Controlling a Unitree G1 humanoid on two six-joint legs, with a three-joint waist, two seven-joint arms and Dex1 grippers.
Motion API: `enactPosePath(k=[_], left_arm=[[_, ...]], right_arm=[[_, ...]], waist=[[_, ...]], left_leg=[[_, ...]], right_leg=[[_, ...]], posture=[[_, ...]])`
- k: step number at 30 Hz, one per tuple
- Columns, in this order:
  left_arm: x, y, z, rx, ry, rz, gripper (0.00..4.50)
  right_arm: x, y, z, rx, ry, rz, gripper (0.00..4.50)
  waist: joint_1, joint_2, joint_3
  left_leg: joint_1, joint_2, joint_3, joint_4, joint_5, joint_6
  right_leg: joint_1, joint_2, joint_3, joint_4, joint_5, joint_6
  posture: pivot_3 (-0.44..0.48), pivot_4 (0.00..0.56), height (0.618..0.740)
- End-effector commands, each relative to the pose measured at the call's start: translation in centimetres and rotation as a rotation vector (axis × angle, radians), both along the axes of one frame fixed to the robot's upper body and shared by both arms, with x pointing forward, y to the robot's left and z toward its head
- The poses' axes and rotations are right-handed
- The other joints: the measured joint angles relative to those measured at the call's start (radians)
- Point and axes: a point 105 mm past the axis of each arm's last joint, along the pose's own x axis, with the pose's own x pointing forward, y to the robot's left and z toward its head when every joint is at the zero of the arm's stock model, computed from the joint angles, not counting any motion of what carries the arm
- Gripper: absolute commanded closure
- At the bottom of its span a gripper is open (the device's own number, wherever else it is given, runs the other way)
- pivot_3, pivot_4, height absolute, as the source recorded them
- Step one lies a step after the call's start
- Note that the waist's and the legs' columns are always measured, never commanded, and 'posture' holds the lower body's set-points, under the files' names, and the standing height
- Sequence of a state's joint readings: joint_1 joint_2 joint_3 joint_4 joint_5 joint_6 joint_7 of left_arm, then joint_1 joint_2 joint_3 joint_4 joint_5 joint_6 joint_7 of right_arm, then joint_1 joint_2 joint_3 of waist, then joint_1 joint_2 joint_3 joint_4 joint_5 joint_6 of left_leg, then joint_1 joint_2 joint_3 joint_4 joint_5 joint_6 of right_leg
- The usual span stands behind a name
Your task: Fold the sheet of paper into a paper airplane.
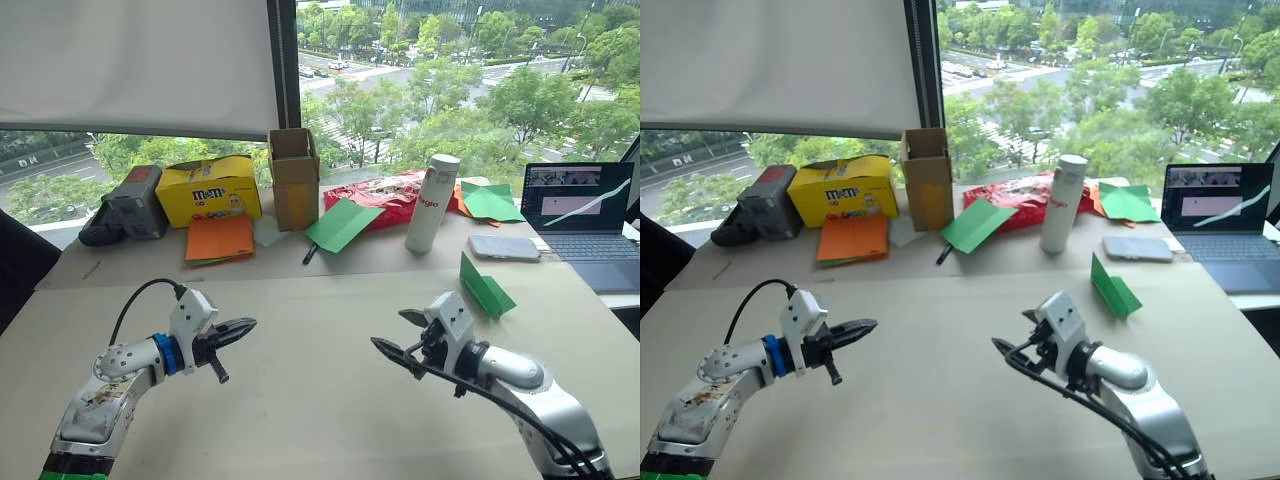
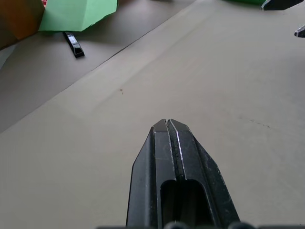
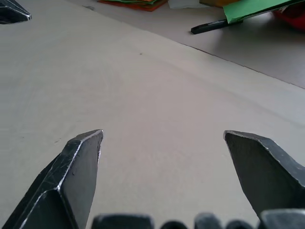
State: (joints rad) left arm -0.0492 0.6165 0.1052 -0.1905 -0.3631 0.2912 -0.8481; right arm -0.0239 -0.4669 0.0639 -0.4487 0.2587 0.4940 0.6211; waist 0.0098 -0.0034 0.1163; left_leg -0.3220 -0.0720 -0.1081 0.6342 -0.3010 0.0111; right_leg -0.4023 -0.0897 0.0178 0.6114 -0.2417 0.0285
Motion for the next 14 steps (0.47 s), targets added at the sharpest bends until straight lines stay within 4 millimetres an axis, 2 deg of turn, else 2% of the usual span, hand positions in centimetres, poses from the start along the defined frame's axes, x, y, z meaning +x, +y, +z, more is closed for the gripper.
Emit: enactPosePath(k=[1, 7, 12, 14], left_arm=[[-0.9, -0.4, -0.1, -0.016, -0.071, 0.040, 4.50], [-1.8, -0.2, -1.6, -0.078, -0.053, 0.128, 4.50], [-1.8, -0.1, -2.5, -0.061, -0.045, 0.142, 4.50], [-2.1, 0.1, -3.1, -0.060, 0.012, 0.123, 4.50]], right_arm=[[-0.5, 0.7, 1.1, 0.062, -0.084, 0.024, 0.04], [-0.8, 0.1, -0.6, 0.092, -0.066, -0.012, 0.04], [-0.6, 0.1, -0.8, 0.092, -0.080, -0.021, 0.04], [-0.6, 0.1, -0.9, 0.080, -0.086, -0.017, 0.04]], waist=[[-0.001, 0.000, 0.000], [0.006, -0.002, -0.001], [0.003, -0.002, -0.001], [0.002, -0.002, -0.001]], left_leg=[[0.001, 0.000, 0.000, 0.000, 0.000, -0.001], [0.001, 0.000, 0.000, 0.000, -0.001, 0.003], [0.001, 0.000, 0.000, 0.001, -0.002, 0.003], [0.001, 0.000, 0.000, 0.001, -0.002, 0.003]], right_leg=[[0.001, 0.000, 0.000, 0.000, 0.000, 0.000], [0.001, 0.002, -0.002, -0.001, 0.000, 0.000], [0.002, 0.004, -0.001, -0.001, 0.000, 0.000], [0.002, 0.006, -0.001, 0.000, 0.000, 0.000]], posture=[[0.000, 0.150, 0.740], [0.000, 0.150, 0.740], [0.000, 0.150, 0.740], [0.000, 0.150, 0.740]])
